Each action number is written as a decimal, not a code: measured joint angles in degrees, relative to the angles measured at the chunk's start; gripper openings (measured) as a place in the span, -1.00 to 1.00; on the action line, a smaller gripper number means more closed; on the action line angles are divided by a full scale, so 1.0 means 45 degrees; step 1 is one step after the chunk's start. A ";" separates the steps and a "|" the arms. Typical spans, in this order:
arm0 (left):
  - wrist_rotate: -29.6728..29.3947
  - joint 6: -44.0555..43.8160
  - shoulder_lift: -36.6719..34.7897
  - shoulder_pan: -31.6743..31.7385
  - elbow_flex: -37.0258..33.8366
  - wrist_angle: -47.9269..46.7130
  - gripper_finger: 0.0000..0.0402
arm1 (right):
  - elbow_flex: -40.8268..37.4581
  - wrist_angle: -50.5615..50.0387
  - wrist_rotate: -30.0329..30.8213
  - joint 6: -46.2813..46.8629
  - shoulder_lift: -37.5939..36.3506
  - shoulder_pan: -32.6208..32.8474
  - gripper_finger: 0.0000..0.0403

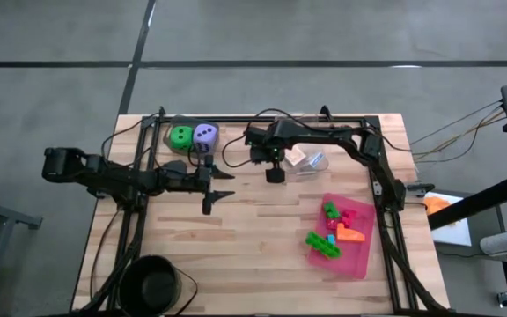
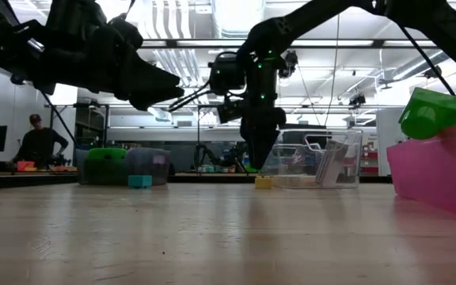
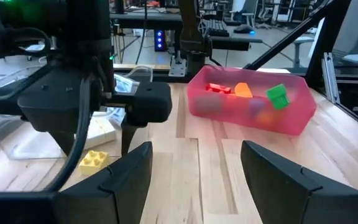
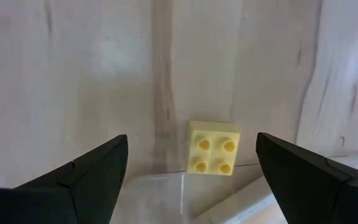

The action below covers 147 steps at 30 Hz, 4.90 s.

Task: Pick & Place Toys
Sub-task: Put the light yellow game piece into the pink bin

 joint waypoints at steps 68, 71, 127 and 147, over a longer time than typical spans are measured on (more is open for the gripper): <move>-0.0165 0.0296 -0.0062 0.0000 -0.0053 -0.0425 0.22 | -0.2170 0.5664 -0.5138 0.0284 -0.2485 0.3063 -0.36; -0.0165 0.0335 -0.0062 0.0000 -0.0217 -0.0295 0.22 | -0.3781 0.8595 -0.5991 0.0724 -0.3089 0.3449 -0.36; -0.0155 0.0279 -0.0062 0.0000 -0.0277 -0.0284 0.22 | -1.4739 0.3772 0.6943 1.6659 -1.3581 1.2434 -0.36; -0.0155 0.0159 -0.0062 0.0000 -0.0277 -0.0279 0.22 | -1.3822 0.3565 0.6343 1.8623 -1.1482 1.2430 0.65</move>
